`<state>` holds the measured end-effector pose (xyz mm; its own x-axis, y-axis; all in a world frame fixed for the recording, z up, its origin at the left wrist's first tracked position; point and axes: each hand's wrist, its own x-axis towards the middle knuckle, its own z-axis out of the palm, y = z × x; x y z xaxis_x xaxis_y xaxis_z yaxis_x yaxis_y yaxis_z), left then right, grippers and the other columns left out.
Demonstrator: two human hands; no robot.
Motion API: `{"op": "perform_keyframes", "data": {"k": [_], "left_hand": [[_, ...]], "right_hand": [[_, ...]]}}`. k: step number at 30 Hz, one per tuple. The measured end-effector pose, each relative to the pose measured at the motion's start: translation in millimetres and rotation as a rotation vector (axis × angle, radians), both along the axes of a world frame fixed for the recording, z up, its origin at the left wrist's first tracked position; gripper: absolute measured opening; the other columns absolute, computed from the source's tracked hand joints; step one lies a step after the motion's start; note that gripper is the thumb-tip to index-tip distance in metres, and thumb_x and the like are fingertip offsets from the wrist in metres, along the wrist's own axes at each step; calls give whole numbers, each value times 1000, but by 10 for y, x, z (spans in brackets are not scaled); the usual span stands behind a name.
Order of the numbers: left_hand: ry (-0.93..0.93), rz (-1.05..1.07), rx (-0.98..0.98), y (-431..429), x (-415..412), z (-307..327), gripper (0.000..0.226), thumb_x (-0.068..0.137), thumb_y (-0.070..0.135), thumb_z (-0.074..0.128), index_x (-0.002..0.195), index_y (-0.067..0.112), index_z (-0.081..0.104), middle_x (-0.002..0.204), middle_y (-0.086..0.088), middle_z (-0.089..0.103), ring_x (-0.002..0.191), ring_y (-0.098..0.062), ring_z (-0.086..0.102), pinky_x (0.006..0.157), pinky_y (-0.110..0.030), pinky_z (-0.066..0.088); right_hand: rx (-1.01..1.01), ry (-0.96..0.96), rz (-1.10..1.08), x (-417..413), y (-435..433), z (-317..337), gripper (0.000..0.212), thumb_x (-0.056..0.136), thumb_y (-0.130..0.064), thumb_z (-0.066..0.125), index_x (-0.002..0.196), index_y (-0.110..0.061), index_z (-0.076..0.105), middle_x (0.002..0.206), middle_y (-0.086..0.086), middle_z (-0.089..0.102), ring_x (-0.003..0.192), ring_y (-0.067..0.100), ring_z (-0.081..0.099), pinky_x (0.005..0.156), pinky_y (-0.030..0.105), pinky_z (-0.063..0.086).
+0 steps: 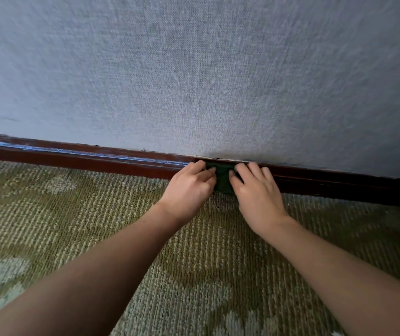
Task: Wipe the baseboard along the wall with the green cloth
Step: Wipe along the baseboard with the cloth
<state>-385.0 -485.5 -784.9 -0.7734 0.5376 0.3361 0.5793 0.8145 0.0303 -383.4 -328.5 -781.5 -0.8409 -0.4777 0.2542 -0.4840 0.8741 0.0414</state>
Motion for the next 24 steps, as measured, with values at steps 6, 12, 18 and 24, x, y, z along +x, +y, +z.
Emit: {"op": "perform_keyframes", "data": {"k": [6,12,18,24], "left_hand": [[-102,-44,-37,-36,282,-54,24,47,1,85,67,1,72,73,-11,71,65,-23,65,57,-24,54],[-8,-8,-9,-41,184,77,15,68,2,64,78,-6,72,81,-16,72,66,-25,66,57,-27,55],[26,-25,-23,39,14,88,19,72,4,55,75,-2,73,79,-12,72,68,-24,66,59,-25,54],[22,4,45,49,39,-94,20,77,2,55,83,-7,72,89,-19,71,68,-25,66,60,-28,55]], "right_hand": [[147,-75,84,176,-5,-12,32,59,-8,79,90,-5,72,85,6,63,84,24,59,69,28,45],[76,4,47,111,48,80,44,44,0,82,87,1,72,77,11,64,73,29,61,60,29,47],[31,85,34,6,154,54,36,66,-1,52,97,2,69,85,14,66,78,30,62,65,32,47],[22,88,37,46,184,-128,40,66,1,52,103,2,68,96,16,67,85,31,64,71,36,52]]}}
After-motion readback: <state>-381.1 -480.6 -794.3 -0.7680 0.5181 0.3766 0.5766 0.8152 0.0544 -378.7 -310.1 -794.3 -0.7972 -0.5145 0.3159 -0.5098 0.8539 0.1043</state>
